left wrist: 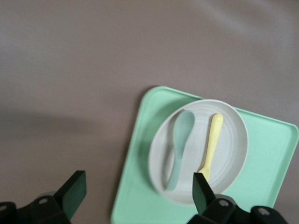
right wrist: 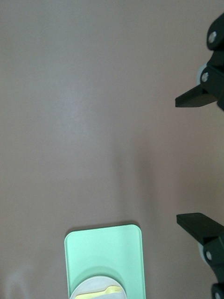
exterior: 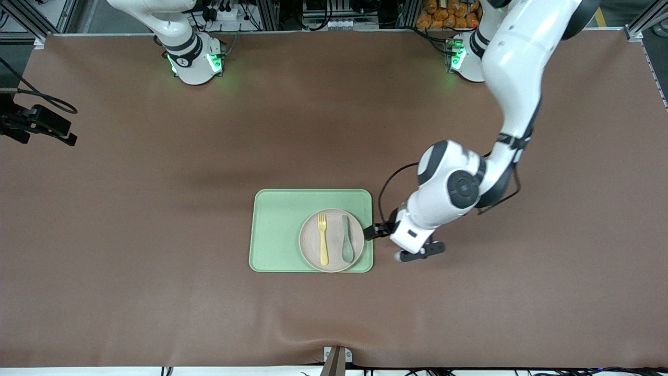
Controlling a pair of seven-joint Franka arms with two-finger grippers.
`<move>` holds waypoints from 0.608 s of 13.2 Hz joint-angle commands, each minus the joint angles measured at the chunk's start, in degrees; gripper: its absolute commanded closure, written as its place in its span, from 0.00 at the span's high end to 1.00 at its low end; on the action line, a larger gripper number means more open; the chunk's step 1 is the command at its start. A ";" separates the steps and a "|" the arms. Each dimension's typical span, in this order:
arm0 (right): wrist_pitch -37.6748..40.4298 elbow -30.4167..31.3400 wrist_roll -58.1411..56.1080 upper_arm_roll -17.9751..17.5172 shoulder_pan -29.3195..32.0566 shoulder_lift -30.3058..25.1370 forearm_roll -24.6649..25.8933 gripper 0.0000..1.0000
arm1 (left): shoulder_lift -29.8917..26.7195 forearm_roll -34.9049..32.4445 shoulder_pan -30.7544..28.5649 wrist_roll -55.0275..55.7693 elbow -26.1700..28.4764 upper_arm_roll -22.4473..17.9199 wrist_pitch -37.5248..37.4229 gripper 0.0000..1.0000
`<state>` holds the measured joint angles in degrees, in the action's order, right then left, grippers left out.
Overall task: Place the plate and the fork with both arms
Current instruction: 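Withdraw the left gripper while the right gripper moves out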
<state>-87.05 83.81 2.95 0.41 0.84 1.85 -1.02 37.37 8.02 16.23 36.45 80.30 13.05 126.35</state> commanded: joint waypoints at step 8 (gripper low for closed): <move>-3.21 -0.75 0.39 -0.41 -0.49 5.88 0.06 1.00 | -21.45 -7.57 -18.24 -3.65 2.67 -0.48 -25.79 1.00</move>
<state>-90.09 83.88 2.95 0.20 0.47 6.65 -1.00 19.75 2.85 -0.08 34.67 80.81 12.02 102.99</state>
